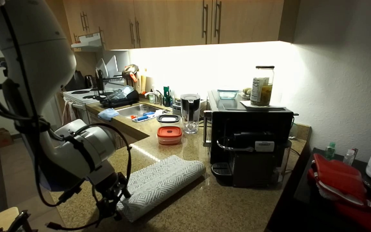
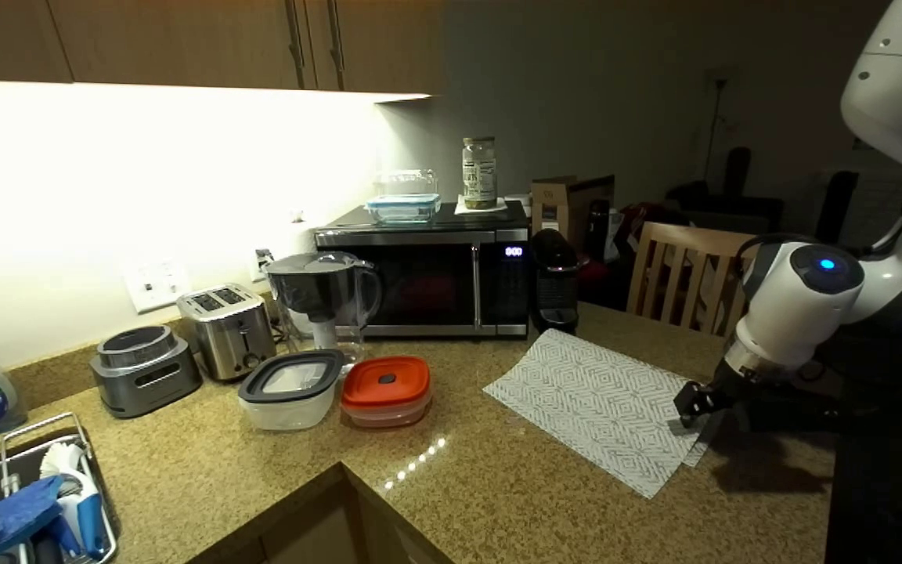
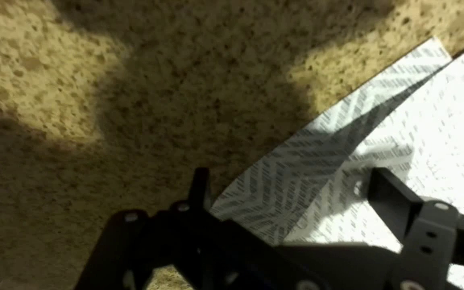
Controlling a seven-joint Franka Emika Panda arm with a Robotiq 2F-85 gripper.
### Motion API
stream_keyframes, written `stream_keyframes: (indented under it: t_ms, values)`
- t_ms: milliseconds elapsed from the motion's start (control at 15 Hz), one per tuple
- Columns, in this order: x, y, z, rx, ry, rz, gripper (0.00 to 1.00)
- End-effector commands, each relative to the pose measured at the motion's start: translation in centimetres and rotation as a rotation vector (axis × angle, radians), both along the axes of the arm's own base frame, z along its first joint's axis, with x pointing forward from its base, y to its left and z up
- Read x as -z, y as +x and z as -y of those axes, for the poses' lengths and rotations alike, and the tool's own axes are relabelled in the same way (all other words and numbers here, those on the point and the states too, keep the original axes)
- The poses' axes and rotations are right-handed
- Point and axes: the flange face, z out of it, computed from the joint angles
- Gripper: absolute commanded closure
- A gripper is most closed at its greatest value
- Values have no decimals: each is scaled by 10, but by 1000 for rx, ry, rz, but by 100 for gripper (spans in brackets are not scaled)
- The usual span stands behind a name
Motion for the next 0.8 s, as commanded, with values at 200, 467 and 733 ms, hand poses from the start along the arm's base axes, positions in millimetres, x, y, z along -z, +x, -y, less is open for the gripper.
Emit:
stream_keyframes:
  t_ms: [200,467,733]
  values:
    - [-11,-16,-11,-2,55,20,0]
    - [-28,-3,-17,-76,22,62,0]
    - [-28,3,-18,-103,7,74,0]
